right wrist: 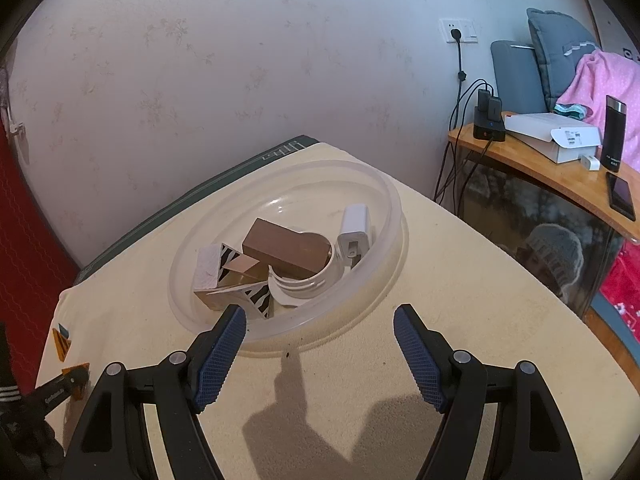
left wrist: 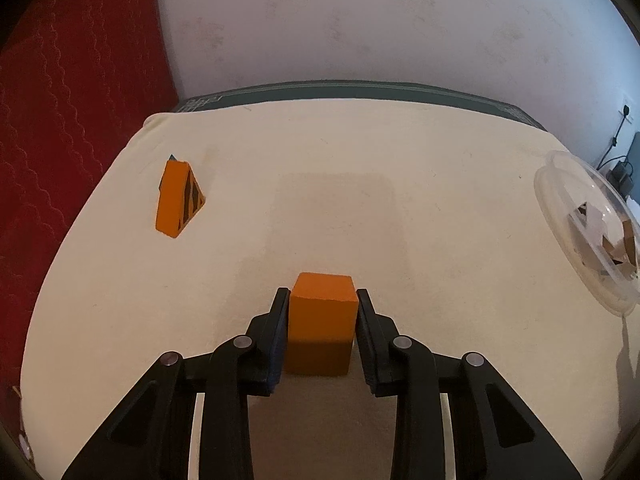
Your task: Organize rigid objects
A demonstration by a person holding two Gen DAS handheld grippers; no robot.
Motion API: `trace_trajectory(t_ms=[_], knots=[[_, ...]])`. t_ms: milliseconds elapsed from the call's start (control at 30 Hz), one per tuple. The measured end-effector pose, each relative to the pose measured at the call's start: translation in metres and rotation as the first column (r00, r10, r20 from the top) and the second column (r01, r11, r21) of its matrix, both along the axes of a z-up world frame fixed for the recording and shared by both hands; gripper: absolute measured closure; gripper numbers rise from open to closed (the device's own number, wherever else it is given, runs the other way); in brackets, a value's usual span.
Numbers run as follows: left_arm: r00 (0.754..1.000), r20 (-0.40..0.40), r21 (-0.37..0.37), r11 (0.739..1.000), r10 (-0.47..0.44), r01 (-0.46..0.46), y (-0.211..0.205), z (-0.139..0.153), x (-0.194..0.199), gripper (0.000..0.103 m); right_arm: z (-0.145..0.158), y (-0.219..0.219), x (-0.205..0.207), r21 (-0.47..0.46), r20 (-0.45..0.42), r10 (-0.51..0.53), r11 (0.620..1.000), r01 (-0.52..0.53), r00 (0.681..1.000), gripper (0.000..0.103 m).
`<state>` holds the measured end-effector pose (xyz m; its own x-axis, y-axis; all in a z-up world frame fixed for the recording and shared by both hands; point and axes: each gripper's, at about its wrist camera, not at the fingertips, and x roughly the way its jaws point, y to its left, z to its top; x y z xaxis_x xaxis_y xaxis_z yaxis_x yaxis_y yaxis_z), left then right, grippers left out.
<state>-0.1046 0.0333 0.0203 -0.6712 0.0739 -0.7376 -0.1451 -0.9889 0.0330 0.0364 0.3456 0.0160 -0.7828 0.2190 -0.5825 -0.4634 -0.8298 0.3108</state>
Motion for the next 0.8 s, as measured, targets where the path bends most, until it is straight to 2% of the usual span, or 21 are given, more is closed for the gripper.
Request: trace_trajectory(t_ms=[133,367,600,800], knots=[[0.999,-0.025,0.008,1.000,-0.029,0.029,0.015,0.009,0.008,0.073,-0.001,-0.001,0.000,-0.001,-0.001,-0.002,1.000,0.002,1.000,0.023],[0.988,-0.074,0.012,0.991,-0.132,0.133,0.059,0.033,0.025,0.073,-0.001,0.001,0.000,-0.006,-0.002,-0.006,1.000,0.006,1.000,0.023],[0.967,-0.077,0.051,0.968,-0.243,0.247,0.105,0.051,0.023,0.073,-0.001,0.002,0.001,-0.013,-0.003,-0.009,1.000,0.009,1.000,0.023],[0.941,-0.080,0.067,0.940,-0.328,0.334,0.139,0.055,0.020,0.073,-0.001,0.003,0.000,-0.020,-0.003,-0.012,1.000,0.011,1.000,0.023]])
